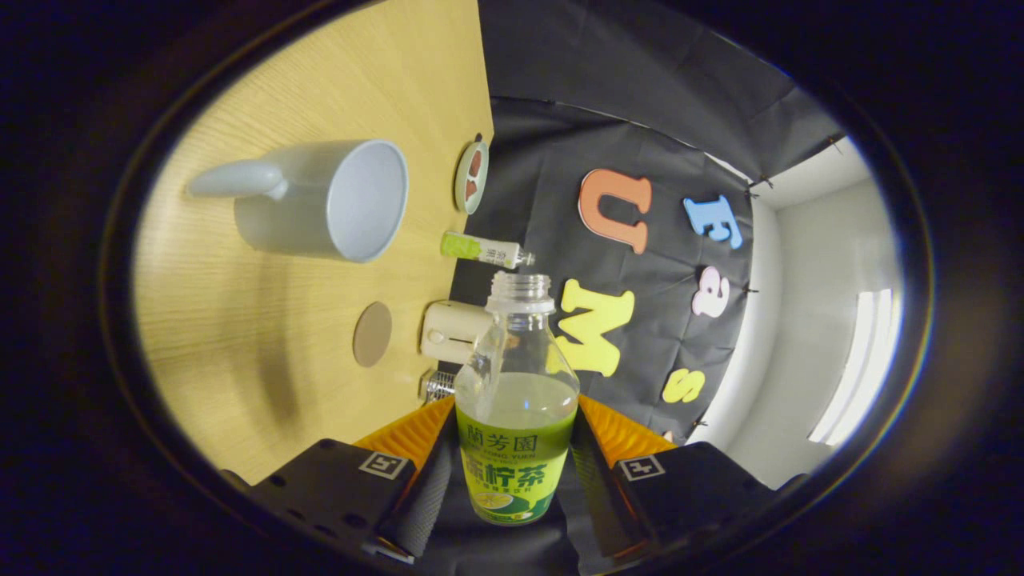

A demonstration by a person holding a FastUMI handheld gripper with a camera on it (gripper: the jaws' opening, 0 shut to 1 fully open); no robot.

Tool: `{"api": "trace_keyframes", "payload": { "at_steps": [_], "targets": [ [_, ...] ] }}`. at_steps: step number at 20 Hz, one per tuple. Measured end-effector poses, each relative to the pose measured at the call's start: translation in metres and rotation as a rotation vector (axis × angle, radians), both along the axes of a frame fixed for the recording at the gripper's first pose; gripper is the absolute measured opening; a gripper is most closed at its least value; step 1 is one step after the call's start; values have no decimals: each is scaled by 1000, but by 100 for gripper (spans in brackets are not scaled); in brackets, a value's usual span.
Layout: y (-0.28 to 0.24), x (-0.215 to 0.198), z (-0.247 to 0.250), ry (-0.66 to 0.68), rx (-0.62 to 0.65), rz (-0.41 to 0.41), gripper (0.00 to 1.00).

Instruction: Take the bottle from table, then pour the juice into the cup, finally place the bottle on the coaster

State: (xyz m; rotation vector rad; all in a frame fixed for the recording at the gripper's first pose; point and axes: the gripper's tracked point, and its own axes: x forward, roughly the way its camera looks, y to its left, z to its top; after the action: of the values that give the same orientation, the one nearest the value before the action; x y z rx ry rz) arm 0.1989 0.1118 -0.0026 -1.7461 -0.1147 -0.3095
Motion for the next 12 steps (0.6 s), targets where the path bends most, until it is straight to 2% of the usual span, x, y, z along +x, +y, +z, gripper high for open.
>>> {"api": "trace_keyframes", "payload": {
  "at_steps": [12],
  "targets": [
    [14, 0, 1, -6, -89, 3, 81]
  ]
}}
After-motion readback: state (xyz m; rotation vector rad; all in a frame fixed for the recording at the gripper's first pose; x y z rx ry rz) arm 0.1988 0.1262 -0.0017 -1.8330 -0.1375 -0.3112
